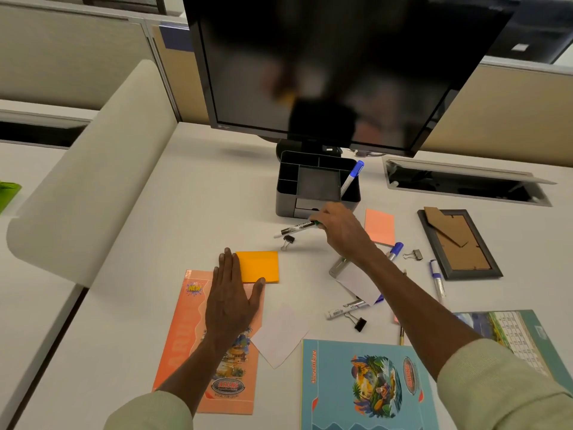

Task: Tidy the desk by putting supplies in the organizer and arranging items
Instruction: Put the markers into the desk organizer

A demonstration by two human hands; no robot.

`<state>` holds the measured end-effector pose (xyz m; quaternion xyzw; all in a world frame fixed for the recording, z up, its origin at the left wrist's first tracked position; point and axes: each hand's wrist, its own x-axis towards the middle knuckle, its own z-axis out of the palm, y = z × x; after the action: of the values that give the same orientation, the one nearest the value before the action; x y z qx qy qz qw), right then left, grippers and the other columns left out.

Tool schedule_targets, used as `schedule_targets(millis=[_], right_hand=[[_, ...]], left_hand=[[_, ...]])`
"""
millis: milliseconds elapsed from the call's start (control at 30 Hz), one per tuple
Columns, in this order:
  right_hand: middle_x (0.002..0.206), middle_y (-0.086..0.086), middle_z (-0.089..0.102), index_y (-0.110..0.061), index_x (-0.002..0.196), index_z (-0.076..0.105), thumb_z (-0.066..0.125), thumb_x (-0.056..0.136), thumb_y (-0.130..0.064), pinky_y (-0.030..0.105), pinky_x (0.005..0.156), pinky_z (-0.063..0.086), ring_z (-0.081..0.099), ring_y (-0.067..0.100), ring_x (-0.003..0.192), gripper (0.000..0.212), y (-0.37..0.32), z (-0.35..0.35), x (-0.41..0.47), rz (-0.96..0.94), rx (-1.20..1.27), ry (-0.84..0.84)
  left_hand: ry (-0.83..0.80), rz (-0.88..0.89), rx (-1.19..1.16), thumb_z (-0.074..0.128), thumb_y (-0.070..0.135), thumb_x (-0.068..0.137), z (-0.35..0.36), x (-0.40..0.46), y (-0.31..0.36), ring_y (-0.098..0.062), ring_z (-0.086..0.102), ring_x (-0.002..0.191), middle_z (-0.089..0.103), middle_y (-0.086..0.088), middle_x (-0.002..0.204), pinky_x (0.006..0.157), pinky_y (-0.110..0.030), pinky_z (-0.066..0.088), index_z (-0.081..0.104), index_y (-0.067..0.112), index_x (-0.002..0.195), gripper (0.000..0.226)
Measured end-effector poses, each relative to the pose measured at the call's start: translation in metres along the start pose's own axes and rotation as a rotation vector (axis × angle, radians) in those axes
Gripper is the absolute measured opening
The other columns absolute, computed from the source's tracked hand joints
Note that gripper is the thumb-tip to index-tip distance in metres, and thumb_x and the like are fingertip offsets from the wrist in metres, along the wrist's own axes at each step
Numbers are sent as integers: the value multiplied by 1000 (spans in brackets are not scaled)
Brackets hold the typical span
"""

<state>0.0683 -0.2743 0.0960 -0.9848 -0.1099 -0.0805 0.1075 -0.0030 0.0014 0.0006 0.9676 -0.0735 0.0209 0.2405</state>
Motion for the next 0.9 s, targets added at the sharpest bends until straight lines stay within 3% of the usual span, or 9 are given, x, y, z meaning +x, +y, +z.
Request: schedule_targets(millis=[200,400,500,567,667,833,900], right_hand=[[100,10,57,-9,117,67,61,90,0,22,76,42,53,21,90,29,5,-44,0,19,25,99],[98,14,57,-5,119,66,54,93,-1,24,74,39,51,22,91,29,32,-89,8,91,17,229],[99,15,57,-5,118,66,51,94,-1,31,70,46,55,26,86,29,48,-105,11,190,-13,302],[102,15,57,-4,120,65,50,95,-2,27,72,46,56,24,86,29,55,-113,12,242,-36,328],[106,15,58,-5,120,65,50,95,-1,23,73,42,57,25,89,29,65,-119,19,292,-51,295],[114,16,60,-6,117,63,59,91,-1,32,81,48,59,29,100,27,66,-114,33,359,-38,139],[110,16,62,-6,114,60,59,91,-4,32,74,44,57,28,95,23,64,-110,40,370,-5,98]], left_hand=[[-2,2,5,35,66,92,0,0,0,-22,12,151,10,-5,164,121,-33,10,13,12,155,87],[5,16,15,36,65,92,0,0,-1,-22,14,150,13,-7,163,121,-35,12,18,9,154,85],[-2,20,21,34,66,92,1,0,-2,-23,14,150,13,-7,163,121,-36,13,19,9,154,86],[-5,21,24,33,67,92,2,1,-2,-23,13,150,13,-7,163,121,-37,13,19,8,154,86],[-10,18,28,32,67,92,3,2,-3,-23,14,150,14,-7,162,121,-37,13,20,9,154,86],[-11,16,43,34,66,92,3,1,-3,-23,15,150,17,-8,162,121,-37,13,22,8,153,85],[-12,16,46,34,66,92,3,2,-3,-23,15,150,16,-7,162,121,-37,13,21,8,153,85]])
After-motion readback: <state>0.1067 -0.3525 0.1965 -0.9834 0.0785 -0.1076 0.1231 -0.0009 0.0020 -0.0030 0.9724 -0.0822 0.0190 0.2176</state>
